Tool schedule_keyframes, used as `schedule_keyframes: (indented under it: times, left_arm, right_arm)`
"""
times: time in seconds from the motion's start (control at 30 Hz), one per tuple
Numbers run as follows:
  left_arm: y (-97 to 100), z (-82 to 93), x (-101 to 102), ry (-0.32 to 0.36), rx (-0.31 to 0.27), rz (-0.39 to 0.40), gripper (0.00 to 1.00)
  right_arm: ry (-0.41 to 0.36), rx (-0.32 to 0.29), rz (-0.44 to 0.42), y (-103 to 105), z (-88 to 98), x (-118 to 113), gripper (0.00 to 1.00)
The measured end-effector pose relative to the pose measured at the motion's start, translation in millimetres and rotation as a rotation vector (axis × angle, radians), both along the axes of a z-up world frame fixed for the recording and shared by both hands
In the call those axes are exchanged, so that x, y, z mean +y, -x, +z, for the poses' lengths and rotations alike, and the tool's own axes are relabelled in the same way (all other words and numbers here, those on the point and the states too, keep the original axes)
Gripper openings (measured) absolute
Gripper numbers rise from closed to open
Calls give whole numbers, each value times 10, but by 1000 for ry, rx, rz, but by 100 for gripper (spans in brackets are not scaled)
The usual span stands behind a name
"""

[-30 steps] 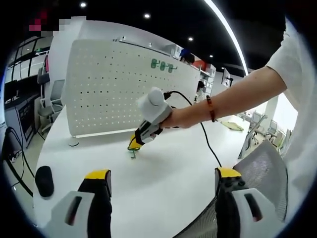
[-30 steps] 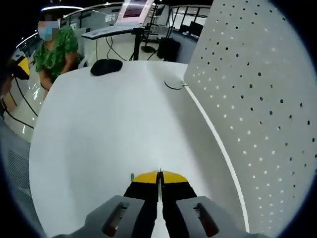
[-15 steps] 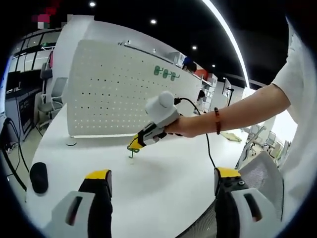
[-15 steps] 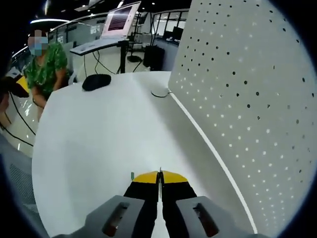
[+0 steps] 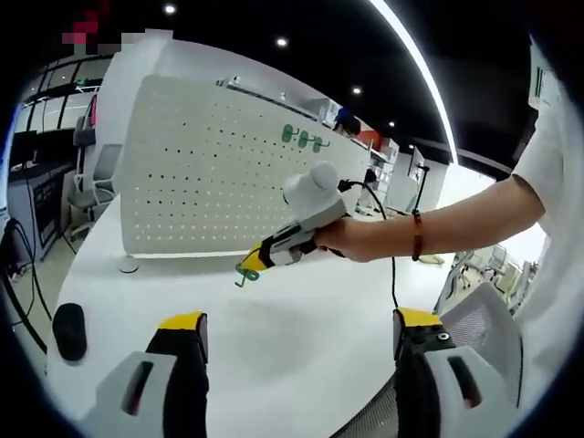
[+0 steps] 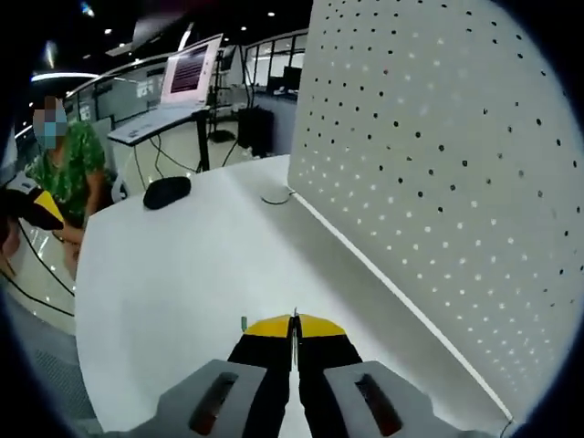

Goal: Insert the hook assembly into the mounting plate slot until the hook locks in place.

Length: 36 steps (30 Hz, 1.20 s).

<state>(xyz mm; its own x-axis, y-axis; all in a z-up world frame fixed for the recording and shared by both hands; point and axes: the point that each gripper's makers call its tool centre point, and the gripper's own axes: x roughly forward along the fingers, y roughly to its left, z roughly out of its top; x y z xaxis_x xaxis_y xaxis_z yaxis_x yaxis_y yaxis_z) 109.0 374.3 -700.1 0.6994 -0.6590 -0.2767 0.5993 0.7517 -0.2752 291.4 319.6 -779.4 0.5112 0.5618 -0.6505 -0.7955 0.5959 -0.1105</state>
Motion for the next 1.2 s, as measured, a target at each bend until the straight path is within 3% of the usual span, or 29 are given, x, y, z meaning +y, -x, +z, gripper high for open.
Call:
schedule_keyframes:
  times: [0.63, 1.2]
  left_arm:
    - [-31, 109, -79, 13, -21, -14, 81]
    - [-60, 183, -200, 4, -33, -38, 75]
  right_arm:
    - [-123, -24, -77, 230, 273, -32, 0]
    - [-257, -118, -120, 424, 784, -46, 0]
